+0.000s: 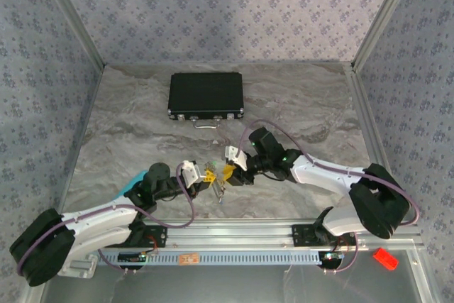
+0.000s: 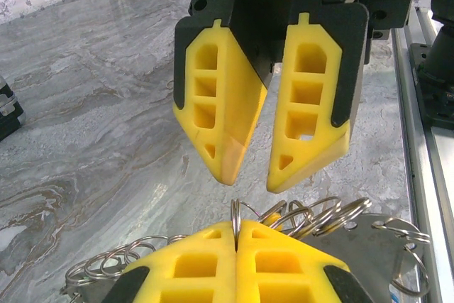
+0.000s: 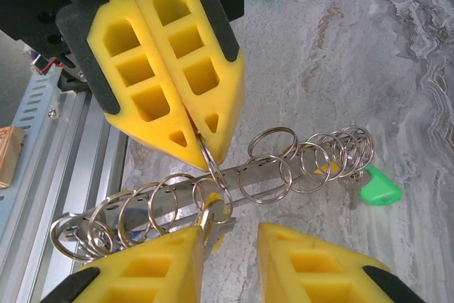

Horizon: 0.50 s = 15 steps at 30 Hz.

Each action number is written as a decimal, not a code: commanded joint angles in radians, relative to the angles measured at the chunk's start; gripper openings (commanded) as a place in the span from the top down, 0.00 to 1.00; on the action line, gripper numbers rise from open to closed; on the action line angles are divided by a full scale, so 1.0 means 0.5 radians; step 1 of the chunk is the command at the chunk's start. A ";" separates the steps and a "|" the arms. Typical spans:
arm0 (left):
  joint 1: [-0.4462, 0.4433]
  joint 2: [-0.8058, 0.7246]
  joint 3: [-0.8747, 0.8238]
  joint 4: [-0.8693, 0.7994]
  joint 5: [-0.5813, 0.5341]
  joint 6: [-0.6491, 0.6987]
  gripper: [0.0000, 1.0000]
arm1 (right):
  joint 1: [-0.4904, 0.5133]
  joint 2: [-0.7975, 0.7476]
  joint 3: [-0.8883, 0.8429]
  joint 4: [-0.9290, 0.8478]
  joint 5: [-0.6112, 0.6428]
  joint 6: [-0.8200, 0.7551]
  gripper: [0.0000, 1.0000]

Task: Put the keys on the keyring

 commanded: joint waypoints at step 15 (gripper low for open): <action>-0.002 -0.022 0.008 0.070 0.087 0.001 1.00 | 0.032 0.110 0.059 0.116 -0.072 0.084 0.73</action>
